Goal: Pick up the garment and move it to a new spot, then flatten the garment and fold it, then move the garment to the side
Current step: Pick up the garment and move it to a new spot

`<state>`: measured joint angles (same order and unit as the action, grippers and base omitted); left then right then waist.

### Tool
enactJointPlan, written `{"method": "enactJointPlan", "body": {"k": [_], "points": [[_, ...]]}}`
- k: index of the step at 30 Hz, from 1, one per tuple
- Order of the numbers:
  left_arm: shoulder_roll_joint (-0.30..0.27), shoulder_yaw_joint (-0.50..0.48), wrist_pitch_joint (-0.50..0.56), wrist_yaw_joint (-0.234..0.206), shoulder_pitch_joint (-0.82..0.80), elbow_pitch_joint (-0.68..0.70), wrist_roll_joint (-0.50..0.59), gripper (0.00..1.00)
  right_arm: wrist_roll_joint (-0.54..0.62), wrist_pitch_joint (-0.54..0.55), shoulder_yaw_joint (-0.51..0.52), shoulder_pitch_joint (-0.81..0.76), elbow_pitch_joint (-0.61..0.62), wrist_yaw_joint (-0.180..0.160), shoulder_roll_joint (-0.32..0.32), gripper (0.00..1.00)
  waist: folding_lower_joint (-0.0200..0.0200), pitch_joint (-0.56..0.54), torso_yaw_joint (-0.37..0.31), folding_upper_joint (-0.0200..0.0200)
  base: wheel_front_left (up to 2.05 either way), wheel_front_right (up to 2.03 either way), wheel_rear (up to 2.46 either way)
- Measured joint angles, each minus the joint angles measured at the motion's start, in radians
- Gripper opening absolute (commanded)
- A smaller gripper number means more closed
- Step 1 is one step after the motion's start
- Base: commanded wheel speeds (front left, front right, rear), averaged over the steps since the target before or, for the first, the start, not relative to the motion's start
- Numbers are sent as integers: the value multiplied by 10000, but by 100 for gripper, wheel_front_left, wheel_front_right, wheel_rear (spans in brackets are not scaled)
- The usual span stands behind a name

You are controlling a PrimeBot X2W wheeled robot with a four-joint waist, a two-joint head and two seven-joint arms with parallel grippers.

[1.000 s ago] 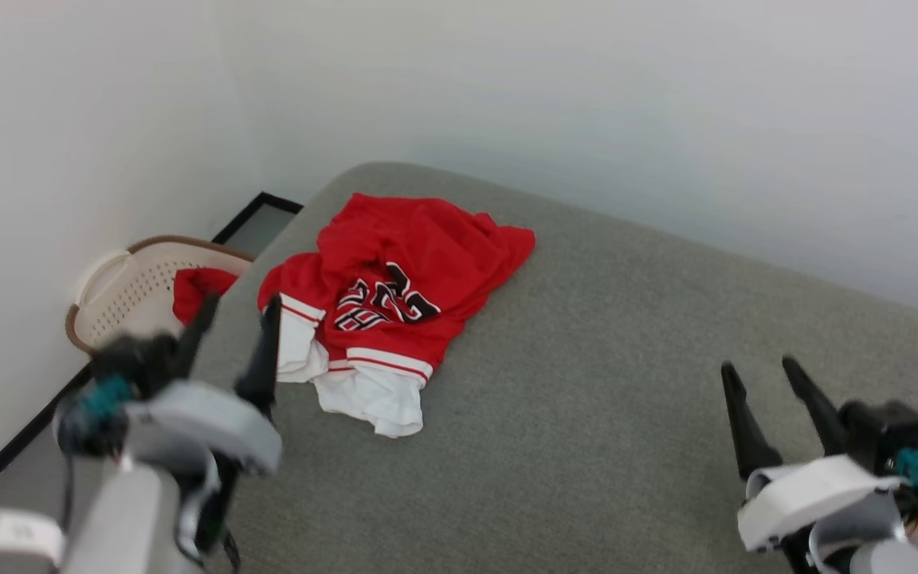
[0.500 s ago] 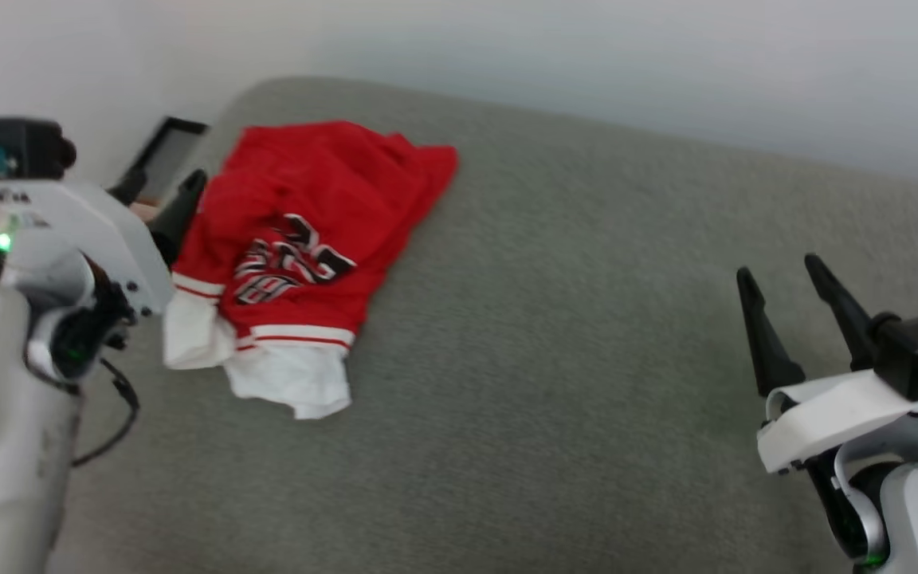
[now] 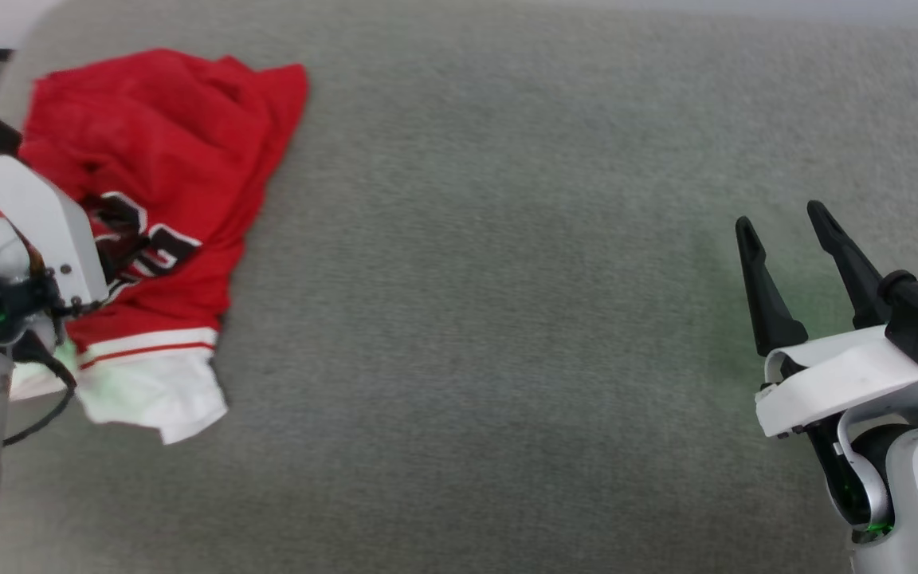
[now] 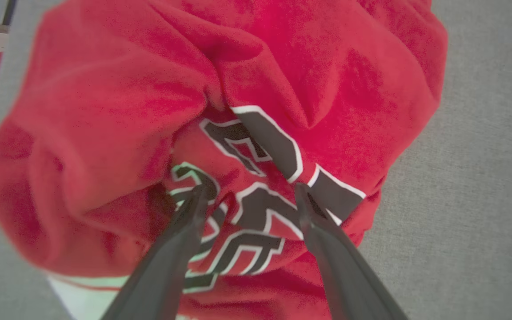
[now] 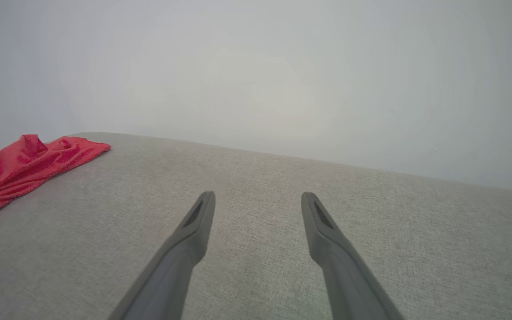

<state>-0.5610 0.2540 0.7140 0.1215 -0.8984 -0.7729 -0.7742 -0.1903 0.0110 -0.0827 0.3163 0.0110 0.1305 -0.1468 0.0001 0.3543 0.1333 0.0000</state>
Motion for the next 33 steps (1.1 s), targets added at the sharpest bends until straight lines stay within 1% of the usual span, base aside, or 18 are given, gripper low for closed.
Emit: {"method": "enactJointPlan", "body": {"k": [3,8,9,10,11,12,16,20,29,33], "points": [[75,15,25,2,-52,-535,-90,100,-67,50,-36,70,44,0,12,100,0,298,-329,0,0,0,0],[115,-13,-224,0,-260,-1313,-146,100,-140,115,12,137,92,0,73,100,0,659,-782,0,0,0,0],[128,-59,-270,2,-305,-1453,-190,80,-151,121,33,174,94,0,84,100,0,716,-841,0,0,0,0],[130,-79,-336,2,-368,-1572,-242,45,-178,146,61,185,92,0,100,100,-1,764,-890,0,0,0,0],[119,-59,-508,4,-420,-1624,-228,14,-198,159,79,184,82,0,121,100,0,791,-931,0,0,0,0],[125,-33,-642,8,-463,-1664,-215,0,-201,163,102,182,65,0,146,100,-1,792,-956,0,0,0,0],[128,213,-1101,31,-600,-1682,-84,0,-224,161,161,161,-56,0,192,100,0,634,-958,1,0,0,0],[-67,430,-1791,61,-785,-1373,153,0,-293,81,297,-76,-228,0,226,100,0,274,-870,0,0,0,0],[-639,874,-3114,63,-1217,146,640,0,-393,-40,529,-712,-516,0,349,100,-1,-954,-432,0,0,0,0],[-777,1001,-3538,63,-1402,1026,936,0,-384,-109,625,-949,-556,0,401,100,0,-1551,-212,0,0,0,0]]}}
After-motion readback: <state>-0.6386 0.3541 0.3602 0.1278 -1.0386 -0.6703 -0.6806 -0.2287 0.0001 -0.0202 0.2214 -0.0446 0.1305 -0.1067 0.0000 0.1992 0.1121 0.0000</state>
